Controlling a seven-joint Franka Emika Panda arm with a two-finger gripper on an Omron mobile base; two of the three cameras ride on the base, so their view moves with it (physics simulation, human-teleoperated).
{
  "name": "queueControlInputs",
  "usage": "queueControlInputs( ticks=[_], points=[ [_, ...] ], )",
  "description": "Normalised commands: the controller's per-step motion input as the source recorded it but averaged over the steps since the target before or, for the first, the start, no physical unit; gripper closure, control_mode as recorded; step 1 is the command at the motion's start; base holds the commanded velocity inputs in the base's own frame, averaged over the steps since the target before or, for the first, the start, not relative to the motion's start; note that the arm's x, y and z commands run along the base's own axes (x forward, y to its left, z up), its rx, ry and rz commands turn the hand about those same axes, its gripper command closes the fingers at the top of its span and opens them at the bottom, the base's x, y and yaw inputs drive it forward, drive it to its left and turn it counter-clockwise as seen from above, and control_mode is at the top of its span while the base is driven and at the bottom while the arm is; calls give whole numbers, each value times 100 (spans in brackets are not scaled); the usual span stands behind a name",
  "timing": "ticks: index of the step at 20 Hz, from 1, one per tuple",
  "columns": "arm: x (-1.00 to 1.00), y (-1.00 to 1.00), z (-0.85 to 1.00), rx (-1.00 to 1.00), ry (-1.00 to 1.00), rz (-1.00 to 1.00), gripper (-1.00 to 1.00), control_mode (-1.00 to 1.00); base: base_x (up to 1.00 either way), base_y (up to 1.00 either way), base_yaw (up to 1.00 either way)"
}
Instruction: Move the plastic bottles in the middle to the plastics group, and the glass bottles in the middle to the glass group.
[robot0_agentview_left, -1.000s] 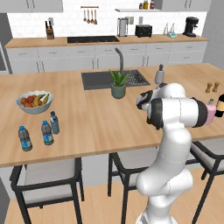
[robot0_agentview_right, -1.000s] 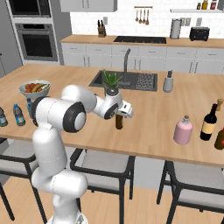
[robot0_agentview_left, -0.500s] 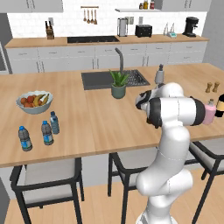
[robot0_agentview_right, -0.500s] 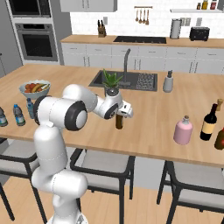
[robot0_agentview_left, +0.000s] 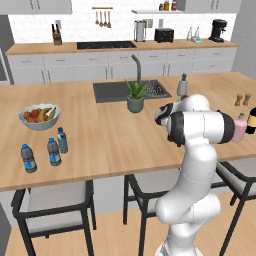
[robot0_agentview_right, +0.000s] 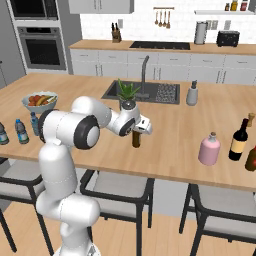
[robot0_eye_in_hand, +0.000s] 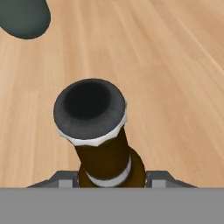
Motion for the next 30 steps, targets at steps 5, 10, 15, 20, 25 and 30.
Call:
queueControlInputs(
  ticks=[5,10,15,20,25,30],
  points=[
    [0,-31,1,0,-4,-2,100,-100,0,0,0],
    [0,-61,21,0,-2,-13,100,-100,0,0,0],
    [0,-62,26,0,0,-18,100,-100,0,0,0],
    [-14,-52,8,0,0,-20,100,-100,0,0,0],
    [-51,-41,0,0,0,-18,100,-100,0,0,0],
    [-25,-38,10,0,0,-17,100,-100,0,0,0]
  ],
)
